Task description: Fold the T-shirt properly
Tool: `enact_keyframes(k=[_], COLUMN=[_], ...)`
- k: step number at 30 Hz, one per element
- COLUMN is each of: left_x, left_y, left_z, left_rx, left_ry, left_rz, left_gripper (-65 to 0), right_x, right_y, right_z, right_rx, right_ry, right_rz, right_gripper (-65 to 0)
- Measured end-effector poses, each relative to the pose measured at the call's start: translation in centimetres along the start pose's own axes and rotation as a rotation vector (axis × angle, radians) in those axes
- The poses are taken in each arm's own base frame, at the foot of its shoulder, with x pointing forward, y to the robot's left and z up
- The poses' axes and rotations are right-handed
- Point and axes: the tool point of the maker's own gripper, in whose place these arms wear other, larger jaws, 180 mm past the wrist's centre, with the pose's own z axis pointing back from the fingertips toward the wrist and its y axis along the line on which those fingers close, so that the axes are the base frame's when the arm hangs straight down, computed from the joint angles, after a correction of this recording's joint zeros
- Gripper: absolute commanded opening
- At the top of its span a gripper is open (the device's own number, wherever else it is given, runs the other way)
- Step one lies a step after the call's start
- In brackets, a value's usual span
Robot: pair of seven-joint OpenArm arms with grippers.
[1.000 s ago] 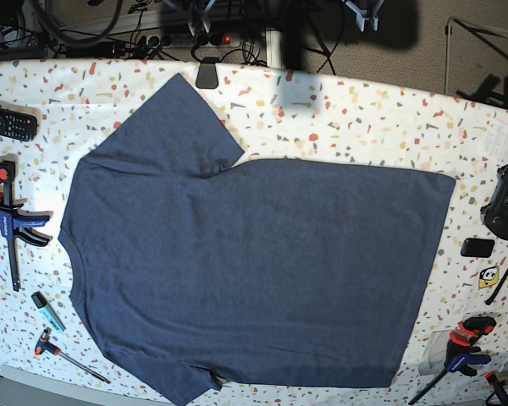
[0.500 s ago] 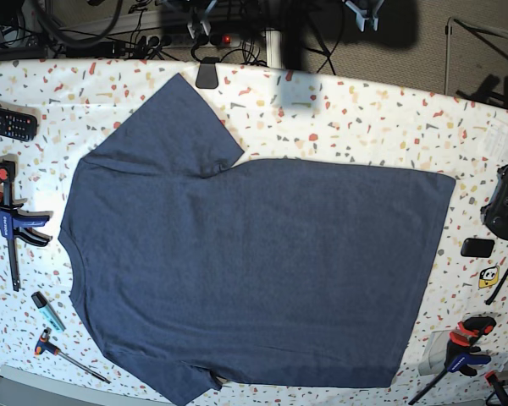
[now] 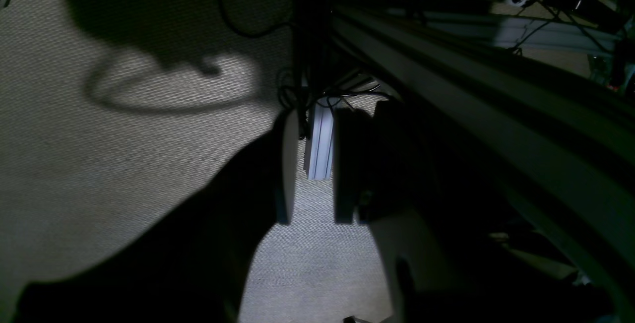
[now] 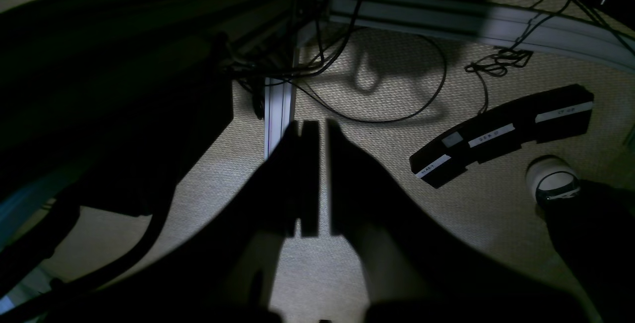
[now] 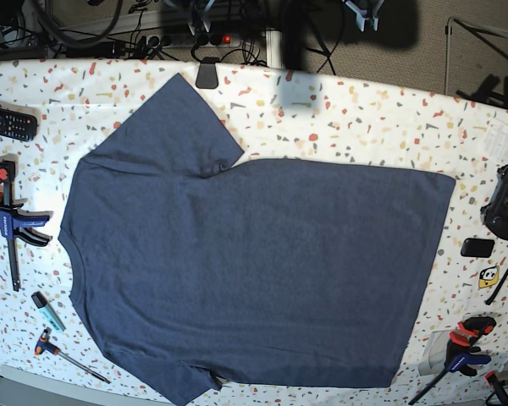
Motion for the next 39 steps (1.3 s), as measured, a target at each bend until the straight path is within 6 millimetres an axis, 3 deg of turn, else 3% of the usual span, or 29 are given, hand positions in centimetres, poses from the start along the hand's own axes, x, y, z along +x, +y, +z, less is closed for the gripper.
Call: enact_keyframes(k=[11,23,33,39], left_x=[0.4,-1.1,0.3,2.6], left_y=[0.1,0.3,1.7,1.7], left_z=[0.9,4.7,10.6,14.8], left_rx=[-0.033,-0.090,-0.027,0.025], left_ry=[-0.033,-0.090,-0.192,-0.232], left_rz=[-0.027,-0.110,-0.245,-0.354], left_gripper=[-52.0,-52.0,-52.0,-52.0], right_x=[-0.9,-3.5,-4.4,-3.1], right_y=[-0.1,-2.6,-4.0,-4.3], right_z=[1.0,4.7,11.1,15.9], right_rx=[0.000,-0.021,-0.006,0.012], right_ry=[-0.061,-0.130,-0.232,-0.280], right_rz=[0.011,0.080,0.105,0.213], right_gripper=[-61.2,-61.2,-61.2,-61.2])
